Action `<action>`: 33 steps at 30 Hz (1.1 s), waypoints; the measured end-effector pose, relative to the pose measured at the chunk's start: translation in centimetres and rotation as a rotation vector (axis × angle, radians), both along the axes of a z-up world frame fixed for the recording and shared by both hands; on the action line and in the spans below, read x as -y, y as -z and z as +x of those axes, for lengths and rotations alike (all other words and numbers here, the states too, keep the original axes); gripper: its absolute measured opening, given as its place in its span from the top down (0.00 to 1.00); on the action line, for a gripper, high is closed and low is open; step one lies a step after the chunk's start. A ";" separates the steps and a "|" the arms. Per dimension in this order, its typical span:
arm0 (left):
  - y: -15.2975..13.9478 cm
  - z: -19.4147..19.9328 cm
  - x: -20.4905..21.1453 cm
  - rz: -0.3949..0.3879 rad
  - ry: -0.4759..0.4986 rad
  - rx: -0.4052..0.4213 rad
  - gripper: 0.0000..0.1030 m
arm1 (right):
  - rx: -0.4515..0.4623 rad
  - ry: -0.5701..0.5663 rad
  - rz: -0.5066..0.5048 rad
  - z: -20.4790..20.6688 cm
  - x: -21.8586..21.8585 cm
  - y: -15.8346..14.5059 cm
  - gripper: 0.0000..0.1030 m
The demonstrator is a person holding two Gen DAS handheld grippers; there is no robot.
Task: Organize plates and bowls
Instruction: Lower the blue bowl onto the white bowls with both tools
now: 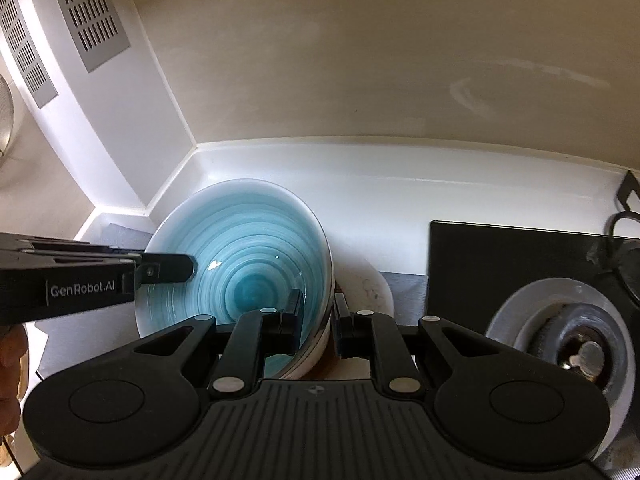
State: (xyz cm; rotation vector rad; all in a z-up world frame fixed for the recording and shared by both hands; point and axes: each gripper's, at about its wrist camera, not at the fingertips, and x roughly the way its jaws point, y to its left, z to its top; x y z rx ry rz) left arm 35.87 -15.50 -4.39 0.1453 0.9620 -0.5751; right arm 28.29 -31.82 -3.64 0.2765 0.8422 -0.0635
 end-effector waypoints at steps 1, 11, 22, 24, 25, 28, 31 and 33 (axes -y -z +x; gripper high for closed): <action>0.3 0.2 0.0 0.004 -0.001 -0.006 0.93 | -0.008 0.000 0.004 0.3 0.0 0.2 0.84; 2.5 2.3 -0.4 0.029 -0.022 -0.067 0.93 | -0.062 -0.011 0.015 2.4 -0.2 2.0 0.84; 3.5 3.5 -0.2 0.051 -0.028 -0.098 0.93 | -0.106 -0.007 0.043 3.5 0.3 3.4 0.84; 3.3 3.7 -0.4 0.049 -0.043 -0.092 0.93 | -0.099 -0.002 0.049 3.5 0.4 3.4 0.82; 3.2 3.6 -0.4 0.042 -0.044 -0.092 0.88 | -0.092 -0.003 0.064 3.5 0.5 3.4 0.80; 2.7 3.3 -0.6 0.036 -0.043 -0.076 0.52 | -0.090 0.018 0.087 3.5 0.7 3.6 0.70; 1.8 2.7 -0.9 0.028 -0.038 -0.033 0.24 | -0.063 0.057 0.062 2.8 0.9 3.3 0.48; 1.3 2.1 -1.1 0.027 -0.032 -0.015 0.17 | -0.038 0.096 0.053 1.9 1.0 2.9 0.40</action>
